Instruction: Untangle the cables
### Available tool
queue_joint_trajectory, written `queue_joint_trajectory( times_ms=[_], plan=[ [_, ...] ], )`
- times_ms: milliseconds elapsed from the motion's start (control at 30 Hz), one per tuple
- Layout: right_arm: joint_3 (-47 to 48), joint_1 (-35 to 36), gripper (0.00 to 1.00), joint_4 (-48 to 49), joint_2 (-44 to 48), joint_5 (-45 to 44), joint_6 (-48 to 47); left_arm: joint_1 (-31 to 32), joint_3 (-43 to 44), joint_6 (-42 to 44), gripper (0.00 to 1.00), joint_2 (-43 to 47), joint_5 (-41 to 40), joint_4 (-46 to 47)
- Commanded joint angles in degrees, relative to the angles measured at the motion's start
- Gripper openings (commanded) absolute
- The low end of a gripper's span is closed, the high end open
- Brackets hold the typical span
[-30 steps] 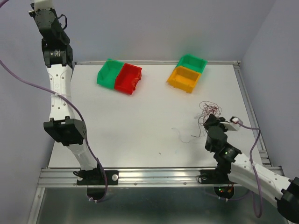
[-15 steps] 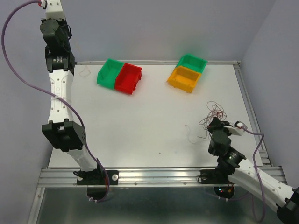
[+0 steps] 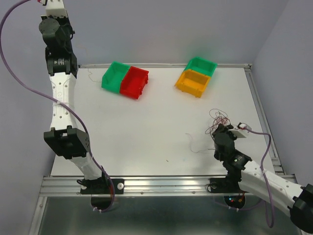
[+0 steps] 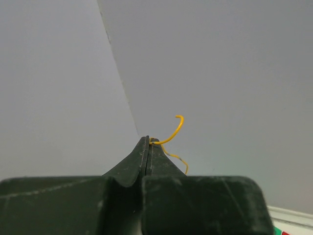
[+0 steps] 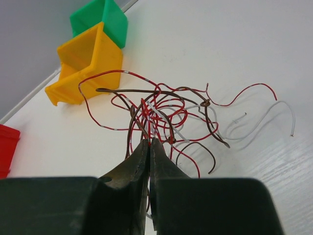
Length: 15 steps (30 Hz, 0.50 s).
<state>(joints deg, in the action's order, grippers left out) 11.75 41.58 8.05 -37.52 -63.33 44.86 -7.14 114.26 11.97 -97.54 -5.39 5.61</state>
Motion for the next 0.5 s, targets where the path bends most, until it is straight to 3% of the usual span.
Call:
queue_joint_trajectory(
  times_ms=[0, 467],
  plan=[
    [2.8, -0.2, 0.01, 3.8, 1.4, -0.5, -0.3, 0.1, 6.2, -1.3, 0.00, 2.0, -0.1, 6.0],
    [2.1, -0.2, 0.01, 6.0, 1.7, 1.4, -2.0, 1.2, -5.3, -5.4, 0.00, 13.8, 4.1, 21.4]
  ],
)
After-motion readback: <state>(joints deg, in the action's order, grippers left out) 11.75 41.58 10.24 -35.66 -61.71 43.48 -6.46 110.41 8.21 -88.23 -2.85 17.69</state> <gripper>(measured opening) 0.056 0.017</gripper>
